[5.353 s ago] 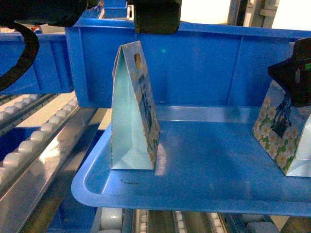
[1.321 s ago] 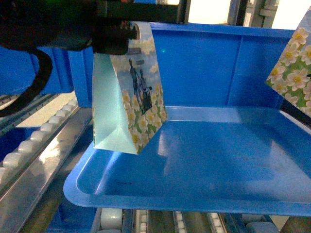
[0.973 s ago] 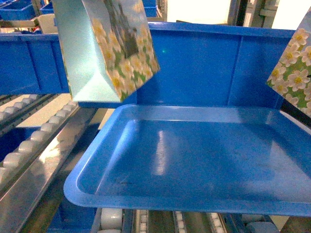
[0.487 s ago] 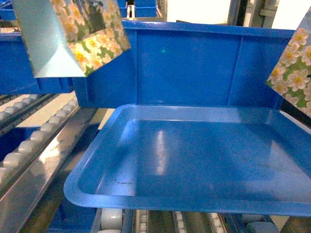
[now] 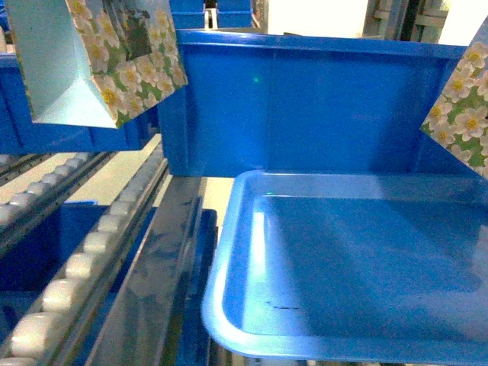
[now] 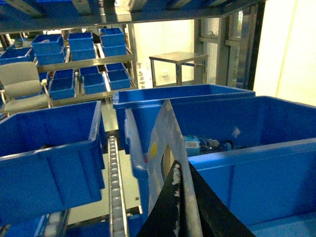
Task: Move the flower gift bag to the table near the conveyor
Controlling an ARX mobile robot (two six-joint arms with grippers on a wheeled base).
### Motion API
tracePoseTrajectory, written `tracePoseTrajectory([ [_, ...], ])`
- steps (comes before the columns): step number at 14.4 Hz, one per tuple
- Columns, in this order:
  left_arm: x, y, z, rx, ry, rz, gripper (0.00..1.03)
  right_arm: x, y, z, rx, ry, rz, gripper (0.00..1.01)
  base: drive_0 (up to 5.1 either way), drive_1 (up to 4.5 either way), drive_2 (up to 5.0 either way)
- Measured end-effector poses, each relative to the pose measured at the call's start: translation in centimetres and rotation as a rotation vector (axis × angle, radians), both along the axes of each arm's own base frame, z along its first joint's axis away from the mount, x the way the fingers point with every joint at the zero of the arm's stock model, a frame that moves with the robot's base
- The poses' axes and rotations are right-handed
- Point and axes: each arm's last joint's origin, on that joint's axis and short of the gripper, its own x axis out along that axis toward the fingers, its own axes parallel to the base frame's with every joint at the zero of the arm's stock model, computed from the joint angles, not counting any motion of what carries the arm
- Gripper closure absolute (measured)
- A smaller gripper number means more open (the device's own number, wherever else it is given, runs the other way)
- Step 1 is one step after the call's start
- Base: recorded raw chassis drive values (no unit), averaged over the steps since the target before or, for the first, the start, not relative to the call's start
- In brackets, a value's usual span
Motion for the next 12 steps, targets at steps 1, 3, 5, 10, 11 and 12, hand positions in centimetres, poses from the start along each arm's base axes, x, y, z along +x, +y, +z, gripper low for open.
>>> tracePoseTrajectory([
  [1, 0.0, 0.0, 0.01, 0.001, -0.002, 0.0, 1.01, 0.0, 0.0, 0.0, 0.0, 0.0, 0.0, 0.99, -4.7, 3.53, 1.6],
  [3, 0.04, 0.14, -0.14, 0.003, 0.003, 0.006, 1.01, 0.0, 0.04, 0.02, 0.0, -0.003, 0.007, 0.99, -4.5, 1.76, 3.0],
  [5, -0.02, 0.0, -0.17, 0.006, 0.007, -0.001, 1.01, -0.01, -0.02, -0.06, -0.001, 0.003, -0.001, 0.99, -4.2, -0.16, 4.4],
  [10, -0.01, 0.02, -0.13, 0.004, 0.003, 0.001, 1.01, -0.01, 0.0, -0.04, -0.001, 0.001, 0.002, 0.99, -4.3, -0.12, 4.3],
  [11, -0.01, 0.01, -0.17, 0.006, 0.007, 0.0, 1.01, -0.02, 0.0, -0.06, -0.001, 0.002, 0.001, 0.99, -4.5, -0.03, 4.2],
  [12, -0.01, 0.02, -0.12, 0.004, 0.002, 0.0, 1.01, -0.02, 0.0, -0.05, -0.001, 0.001, 0.002, 0.99, -4.5, -0.03, 4.2],
])
